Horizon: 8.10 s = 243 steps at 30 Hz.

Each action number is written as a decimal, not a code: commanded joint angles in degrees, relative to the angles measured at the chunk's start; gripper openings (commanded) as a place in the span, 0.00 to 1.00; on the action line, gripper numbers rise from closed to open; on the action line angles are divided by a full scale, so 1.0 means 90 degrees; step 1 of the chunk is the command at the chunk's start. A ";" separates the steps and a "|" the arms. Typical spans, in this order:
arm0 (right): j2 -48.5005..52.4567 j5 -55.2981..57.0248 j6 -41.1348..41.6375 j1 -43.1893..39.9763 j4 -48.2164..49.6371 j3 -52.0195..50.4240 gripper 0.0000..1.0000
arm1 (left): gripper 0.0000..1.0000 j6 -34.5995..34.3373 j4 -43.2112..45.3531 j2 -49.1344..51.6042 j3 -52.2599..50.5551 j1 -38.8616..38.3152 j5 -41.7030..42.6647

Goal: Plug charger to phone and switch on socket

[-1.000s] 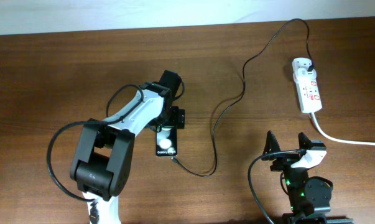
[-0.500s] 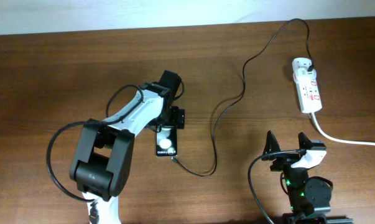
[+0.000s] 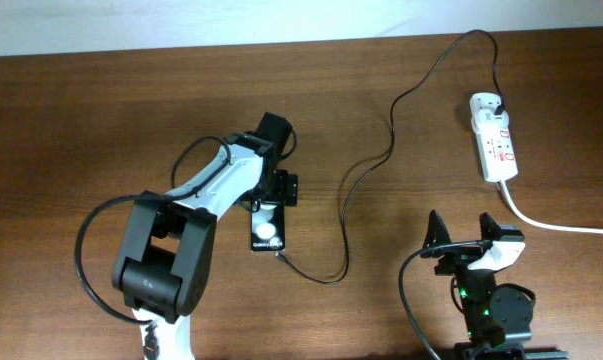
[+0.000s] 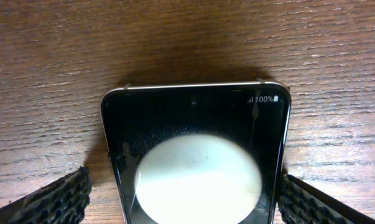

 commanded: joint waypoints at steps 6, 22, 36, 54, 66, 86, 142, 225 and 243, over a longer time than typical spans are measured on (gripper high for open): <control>-0.0049 -0.0010 -0.0017 0.0022 -0.0039 -0.0034 0.99 | 0.99 0.0007 0.0017 0.0316 -0.0277 0.0032 -0.0352; -0.0049 -0.0010 -0.0017 0.0022 -0.0039 -0.0034 0.98 | 0.98 -0.0024 -0.0483 0.0316 -0.0277 0.0359 0.0109; -0.0049 -0.0010 -0.0015 0.0022 -0.0039 -0.0034 0.99 | 1.00 -0.0882 -0.1025 0.0316 -0.0542 0.0073 0.0670; -0.0049 -0.0010 -0.0015 0.0022 -0.0039 -0.0034 0.99 | 0.66 -0.0877 -0.0007 0.0316 -0.0610 -0.0102 0.0170; -0.0049 -0.0010 -0.0015 0.0022 -0.0039 -0.0034 0.99 | 0.99 -0.0304 -0.0721 0.0316 0.0510 -0.0085 -0.0197; -0.0049 -0.0010 -0.0015 0.0022 -0.0039 -0.0034 0.99 | 0.93 -0.0160 0.0374 0.0442 0.0022 -0.0083 -0.0374; -0.0049 -0.0010 -0.0015 0.0022 -0.0039 -0.0034 0.99 | 0.75 0.2662 -0.0146 -0.0119 0.0406 0.1532 0.5676; 1.1368 -0.6210 0.3230 0.2438 0.4010 0.5897 0.04 | 0.30 0.4959 0.0585 -0.2195 0.0585 0.1785 1.0384; 1.1368 -0.7480 0.2135 0.1241 0.3755 0.5897 0.96 | 0.00 0.2110 0.0362 -0.2280 0.0532 0.1732 0.4707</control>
